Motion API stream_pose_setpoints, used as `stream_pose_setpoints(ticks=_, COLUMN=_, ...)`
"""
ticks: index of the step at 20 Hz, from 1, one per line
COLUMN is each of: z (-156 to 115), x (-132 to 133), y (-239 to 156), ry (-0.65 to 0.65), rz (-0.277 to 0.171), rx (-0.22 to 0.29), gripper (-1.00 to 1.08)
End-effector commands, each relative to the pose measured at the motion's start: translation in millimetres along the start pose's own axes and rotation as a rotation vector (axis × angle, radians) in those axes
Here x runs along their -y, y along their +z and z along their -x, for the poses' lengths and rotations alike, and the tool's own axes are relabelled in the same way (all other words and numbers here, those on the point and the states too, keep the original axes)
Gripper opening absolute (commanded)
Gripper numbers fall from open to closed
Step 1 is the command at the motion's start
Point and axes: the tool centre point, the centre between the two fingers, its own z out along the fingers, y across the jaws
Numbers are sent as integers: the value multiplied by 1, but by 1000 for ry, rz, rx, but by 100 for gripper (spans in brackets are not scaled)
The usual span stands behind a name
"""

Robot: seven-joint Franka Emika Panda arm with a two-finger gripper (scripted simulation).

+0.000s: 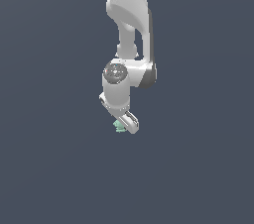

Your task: Pick up the object and move it to a goal position.

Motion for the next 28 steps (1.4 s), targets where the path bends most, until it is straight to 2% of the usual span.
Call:
stream_pose_setpoints(ticks=1, z=0, x=-1, y=9, ry=1, rz=1, rx=1, gripper=100)
stream_pose_setpoints(ticks=7, z=1, x=-1, y=39, ry=4, rz=1, rx=0, gripper=100)
stream_pose_setpoints(ticks=12, z=0, x=0, y=45, ry=4, rz=1, rx=0, gripper=100)
stream_pose_setpoints(ticks=13, z=0, x=0, y=45, ry=4, rz=1, rx=0, gripper=-100)
stream_pose_setpoints(ticks=28, z=2, x=-1, y=39, ry=4, rz=1, rx=0, gripper=-100)
